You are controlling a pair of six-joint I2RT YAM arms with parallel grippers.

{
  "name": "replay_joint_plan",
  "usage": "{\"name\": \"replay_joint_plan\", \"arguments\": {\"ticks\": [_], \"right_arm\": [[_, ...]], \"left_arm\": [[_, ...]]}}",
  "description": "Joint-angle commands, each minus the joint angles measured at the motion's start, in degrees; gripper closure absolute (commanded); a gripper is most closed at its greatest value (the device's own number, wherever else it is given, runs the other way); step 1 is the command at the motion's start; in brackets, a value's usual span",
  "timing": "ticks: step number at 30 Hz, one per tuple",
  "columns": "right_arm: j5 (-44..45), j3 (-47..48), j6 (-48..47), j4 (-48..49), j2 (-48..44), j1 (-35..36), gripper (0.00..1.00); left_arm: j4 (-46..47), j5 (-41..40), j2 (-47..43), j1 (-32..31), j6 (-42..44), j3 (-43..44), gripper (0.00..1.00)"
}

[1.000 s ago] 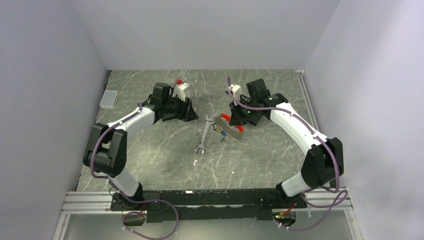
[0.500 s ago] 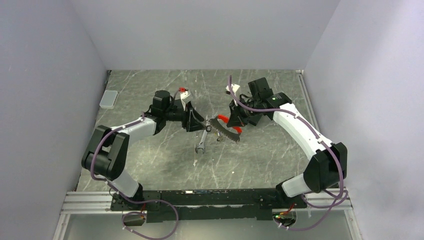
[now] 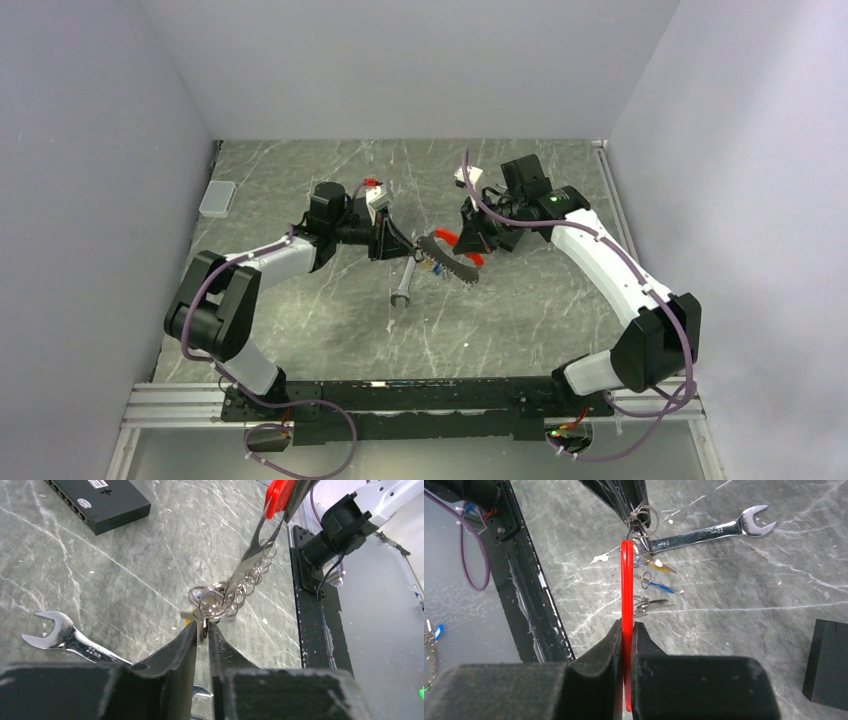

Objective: Remove the keys from the keyring

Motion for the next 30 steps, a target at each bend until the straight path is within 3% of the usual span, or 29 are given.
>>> {"name": "replay_joint_plan", "arguments": {"ticks": [1, 6, 12, 19, 23, 30], "right_arm": [[1.07, 0.99, -0.21, 1.49, -3.8, -0.12, 1.0], [4.89, 0.15, 0.36, 1.75, -5.23, -1.21, 1.0], [5.79, -0.25, -0.08, 1.22, -5.74, -1.39, 1.0], [2.28, 0.02, -0.8, 0.72, -5.55, -1.33, 1.0], [3.72, -0.5, -0.85, 1.01, -5.46, -1.33, 1.0], [6.11, -3.21, -1.62, 1.77, -5.35, -1.4, 1.0]], "left_arm": [[-1.75, 3.61, -2.12, 0.88, 2.35, -0.02, 0.87], [-3.4, 2.79, -3.61, 3.67, 2.67, -0.86, 1.0], [-6.7, -2.1, -4.05, 4.16, 5.0, -0.02, 1.0], [-18.53, -2.64, -4.18, 0.57, 16.28, 2.45, 1.0], [-17.77, -1.7, -4.37, 0.28, 15.73, 1.93, 1.0], [-28.14, -0.91, -4.35, 0.93, 16.68, 8.35, 1.0]]}}
